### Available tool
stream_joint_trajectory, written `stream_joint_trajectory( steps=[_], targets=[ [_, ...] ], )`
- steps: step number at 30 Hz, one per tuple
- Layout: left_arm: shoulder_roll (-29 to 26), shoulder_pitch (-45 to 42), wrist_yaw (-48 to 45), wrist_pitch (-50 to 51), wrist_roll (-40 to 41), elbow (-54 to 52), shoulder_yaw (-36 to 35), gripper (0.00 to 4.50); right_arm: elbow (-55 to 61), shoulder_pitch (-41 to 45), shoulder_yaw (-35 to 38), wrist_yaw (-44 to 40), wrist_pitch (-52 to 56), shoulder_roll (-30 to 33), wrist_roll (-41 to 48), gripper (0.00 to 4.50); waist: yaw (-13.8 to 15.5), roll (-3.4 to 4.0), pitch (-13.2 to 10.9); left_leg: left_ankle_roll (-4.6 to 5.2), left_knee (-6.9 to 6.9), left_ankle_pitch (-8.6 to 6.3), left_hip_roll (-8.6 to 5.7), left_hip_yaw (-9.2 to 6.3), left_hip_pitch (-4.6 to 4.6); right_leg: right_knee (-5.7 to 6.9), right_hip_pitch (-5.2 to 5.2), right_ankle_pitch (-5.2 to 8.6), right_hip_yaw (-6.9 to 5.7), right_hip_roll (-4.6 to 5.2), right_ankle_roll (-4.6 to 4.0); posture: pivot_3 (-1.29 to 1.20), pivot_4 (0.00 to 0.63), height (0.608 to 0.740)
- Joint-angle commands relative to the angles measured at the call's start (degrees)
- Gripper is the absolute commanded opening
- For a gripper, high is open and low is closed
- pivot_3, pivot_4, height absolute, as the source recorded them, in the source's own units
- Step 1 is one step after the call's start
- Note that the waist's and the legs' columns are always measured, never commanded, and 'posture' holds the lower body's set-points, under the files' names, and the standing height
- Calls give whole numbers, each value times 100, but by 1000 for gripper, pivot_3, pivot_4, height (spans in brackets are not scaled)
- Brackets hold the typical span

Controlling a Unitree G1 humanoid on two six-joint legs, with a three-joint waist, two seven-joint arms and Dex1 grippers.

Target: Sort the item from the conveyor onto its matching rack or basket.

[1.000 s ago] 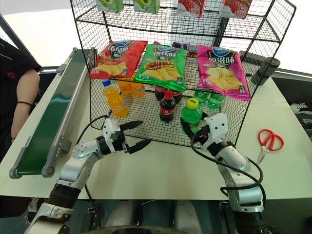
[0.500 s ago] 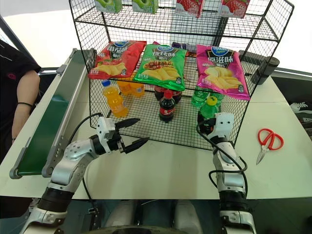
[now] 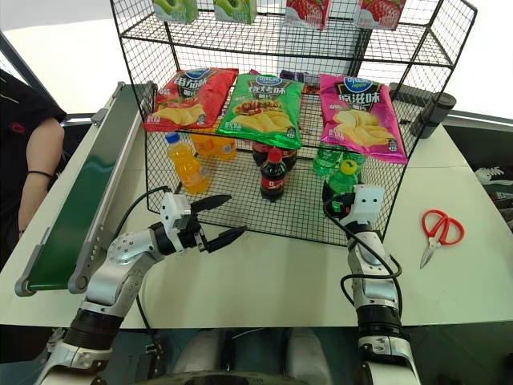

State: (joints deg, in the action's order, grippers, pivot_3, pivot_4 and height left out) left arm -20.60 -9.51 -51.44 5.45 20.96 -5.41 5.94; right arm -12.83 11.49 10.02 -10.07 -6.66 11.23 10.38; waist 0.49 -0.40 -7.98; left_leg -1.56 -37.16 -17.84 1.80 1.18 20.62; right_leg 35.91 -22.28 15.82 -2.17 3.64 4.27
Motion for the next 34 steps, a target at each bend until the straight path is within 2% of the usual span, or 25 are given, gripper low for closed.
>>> stream_joint_trajectory(
  steps=[1, 8, 13, 18, 26, 34],
  targets=[
    [11, -38, 46, -9, 47, -260, -9, 4500, 801, -282, 68, 114, -23, 3, -30, 4458, 0, -1, 1, 0, 4, 0, 0, 7, -8, 1, 2, 0, 10, 0, 0, 0, 150, 740],
    [-76, 13, 222, 140, 5, -216, -134, 4500, 2375, -1207, -237, -74, 418, 95, -78, 4458, 3, -3, 2, 1, 4, -1, 3, 18, -16, 7, -1, 1, 30, -3, 0, 0, 150, 740],
    [-313, 111, 366, 135, -97, 29, -368, 4500, 3575, -1986, -489, -820, 828, 648, 102, 4458, -5, -5, 3, 2, 5, -1, 4, 19, -20, 9, -2, 2, 32, -6, -1, 0, 150, 740],
    [-724, 297, 499, -59, -308, 363, -738, 4500, 4377, -2865, -34, -1543, 1193, 1309, 767, 4458, 8, -19, 4, 4, 6, -3, 4, 19, -22, 5, -1, 3, 31, -8, -2, 0, 150, 740],
    [-1155, 613, 456, -293, -347, 716, -1228, 4500, 4334, -3614, 932, -2271, 1369, 1795, 1536, 4458, 24, -35, 10, 5, 5, -3, 5, 22, -22, 2, 2, 10, 31, -1, -15, 0, 150, 740],
    [-1258, 900, 312, -355, -251, 662, -1368, 4500, 4006, -3505, 1143, -2476, 1354, 1816, 1564, 4458, 21, -38, 12, 5, 7, -4, 9, 22, -23, 2, -1, 12, 32, 4, -18, 0, 150, 740]
  ],
)
